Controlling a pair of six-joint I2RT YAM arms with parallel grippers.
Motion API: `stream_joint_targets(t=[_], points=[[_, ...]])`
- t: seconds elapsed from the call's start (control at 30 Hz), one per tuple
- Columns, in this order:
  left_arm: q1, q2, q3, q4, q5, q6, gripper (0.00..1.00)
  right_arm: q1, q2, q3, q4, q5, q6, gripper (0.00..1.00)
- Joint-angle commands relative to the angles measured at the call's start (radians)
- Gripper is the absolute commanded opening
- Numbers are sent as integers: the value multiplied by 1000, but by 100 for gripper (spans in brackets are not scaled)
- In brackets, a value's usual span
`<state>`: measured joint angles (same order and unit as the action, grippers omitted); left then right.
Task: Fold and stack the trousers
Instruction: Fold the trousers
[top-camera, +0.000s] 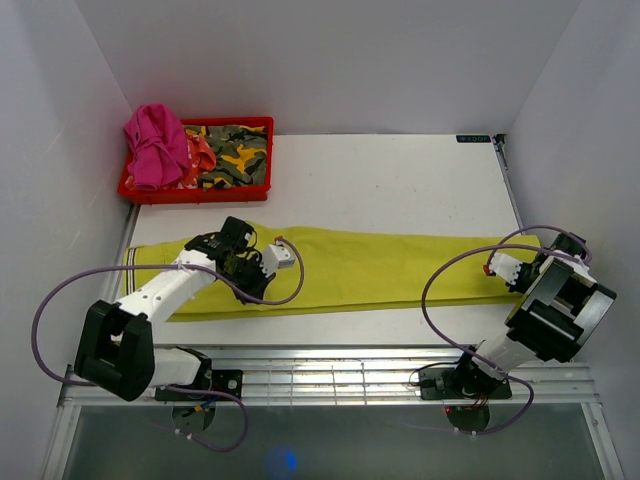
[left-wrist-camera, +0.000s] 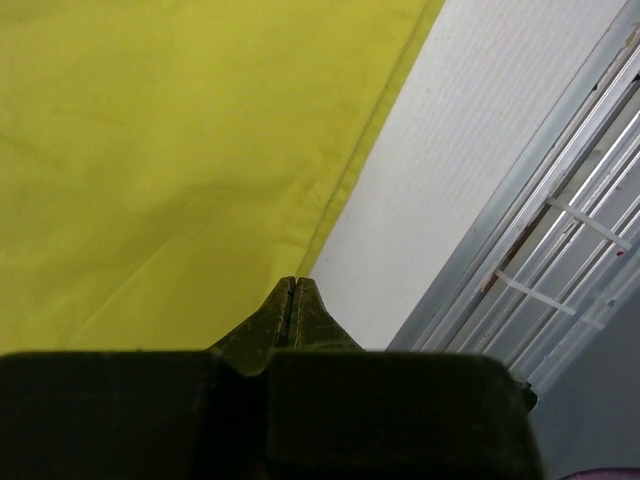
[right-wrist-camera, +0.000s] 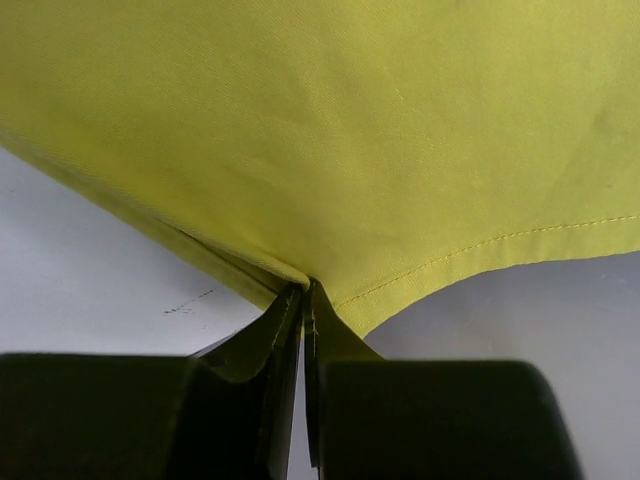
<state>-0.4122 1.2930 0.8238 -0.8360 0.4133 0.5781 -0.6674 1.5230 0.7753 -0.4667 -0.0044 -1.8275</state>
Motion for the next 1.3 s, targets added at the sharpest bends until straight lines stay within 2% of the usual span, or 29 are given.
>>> stream_joint_targets(t=[0.0,0.2,0.27,0.3,0.33,0.4,0.43,0.47,0.53,0.57,0.67,0.7,0.83,0.87,0.9,0.93,0.97,1.0,1.07,1.17,1.27], points=[[3,11,-35,-66,7,58,0,-12,31,-24,8,37,10,8],[3,96,-109,43,-27,29,0,-12,23,-15,-15,40,14,8],[3,117,-117,86,-57,11,5,-11,16,-8,-41,38,16,9],[6,123,-115,92,-57,6,8,-9,6,14,-59,35,22,18],[6,133,-106,94,-50,2,16,-9,2,34,-87,31,23,49],[6,126,-80,68,7,-10,23,-9,-12,91,-217,-11,37,67],[6,96,-48,55,28,-18,32,-8,-18,166,-266,-61,57,74],[6,76,-28,28,47,-27,36,-6,-21,206,-365,-84,69,75],[6,31,35,-14,88,-67,43,11,-38,324,-461,-150,98,77],[18,-10,55,-24,99,-86,49,20,-43,356,-504,-170,108,77],[82,-70,118,-80,102,-127,54,101,-78,417,-611,-210,175,76],[116,-78,129,-98,107,-129,54,171,-104,414,-619,-212,204,75],[285,-100,124,-175,59,-81,54,421,-159,361,-578,-213,394,72],[352,-101,112,-181,49,-64,54,537,-162,339,-560,-212,490,71],[384,-101,104,-184,36,-54,54,593,-158,331,-535,-213,545,70],[409,-95,97,-190,4,-43,54,650,-146,326,-492,-210,595,68],[470,-86,91,-192,-17,-23,54,767,-129,328,-477,-210,641,66],[492,-75,80,-192,-34,-17,53,813,-86,337,-461,-210,731,65],[545,-43,69,-176,-74,9,53,918,-38,358,-420,-224,804,61],[566,9,48,-129,-114,26,52,998,55,392,-373,-233,901,58],[567,101,46,-91,-104,35,51,1014,138,398,-337,-212,945,54]])
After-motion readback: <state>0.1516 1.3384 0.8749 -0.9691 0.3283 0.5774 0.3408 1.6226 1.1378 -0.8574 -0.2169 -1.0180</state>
